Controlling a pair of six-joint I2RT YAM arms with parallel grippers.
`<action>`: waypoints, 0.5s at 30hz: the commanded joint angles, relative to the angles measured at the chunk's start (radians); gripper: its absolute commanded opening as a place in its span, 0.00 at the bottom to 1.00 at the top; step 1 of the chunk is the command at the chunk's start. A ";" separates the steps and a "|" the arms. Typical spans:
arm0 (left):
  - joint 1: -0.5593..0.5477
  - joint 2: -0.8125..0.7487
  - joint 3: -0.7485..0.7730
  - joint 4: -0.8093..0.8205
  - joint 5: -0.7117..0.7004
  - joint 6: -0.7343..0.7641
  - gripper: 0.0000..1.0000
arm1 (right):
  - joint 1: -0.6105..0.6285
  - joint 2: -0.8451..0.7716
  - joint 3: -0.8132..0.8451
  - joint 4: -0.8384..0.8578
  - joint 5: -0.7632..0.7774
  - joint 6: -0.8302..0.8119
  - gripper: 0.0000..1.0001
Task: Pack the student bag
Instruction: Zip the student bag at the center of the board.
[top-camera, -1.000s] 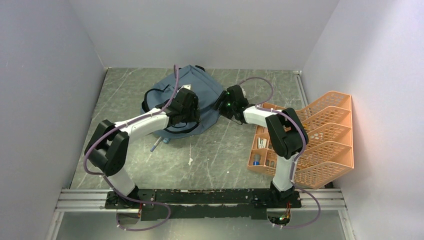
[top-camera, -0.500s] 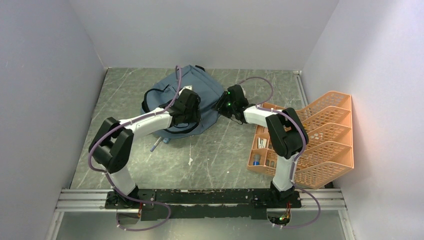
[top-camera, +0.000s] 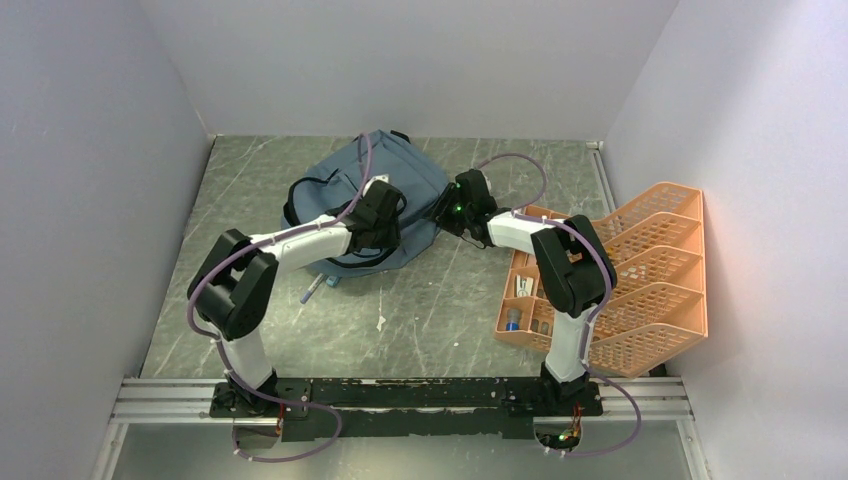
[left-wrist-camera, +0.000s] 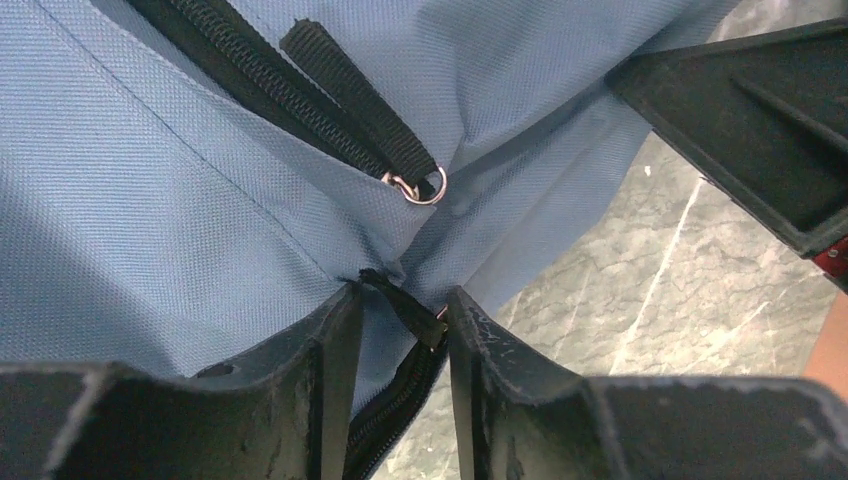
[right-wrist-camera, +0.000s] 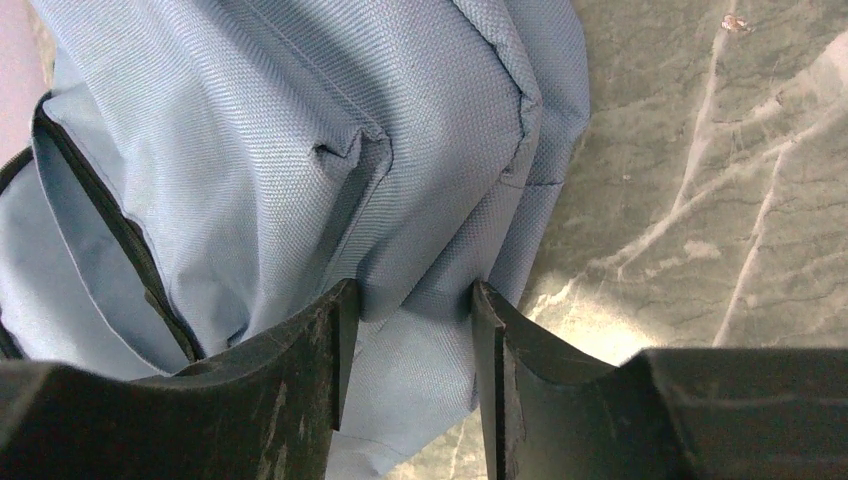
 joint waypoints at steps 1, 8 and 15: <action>-0.014 0.019 0.050 0.029 -0.017 0.002 0.38 | 0.003 0.007 0.003 0.040 -0.031 -0.006 0.48; -0.015 0.003 0.057 0.020 -0.020 0.012 0.13 | 0.002 0.007 0.005 0.035 -0.022 -0.011 0.48; -0.015 -0.055 0.034 0.001 -0.025 0.020 0.05 | -0.005 0.005 0.009 0.026 -0.013 -0.020 0.47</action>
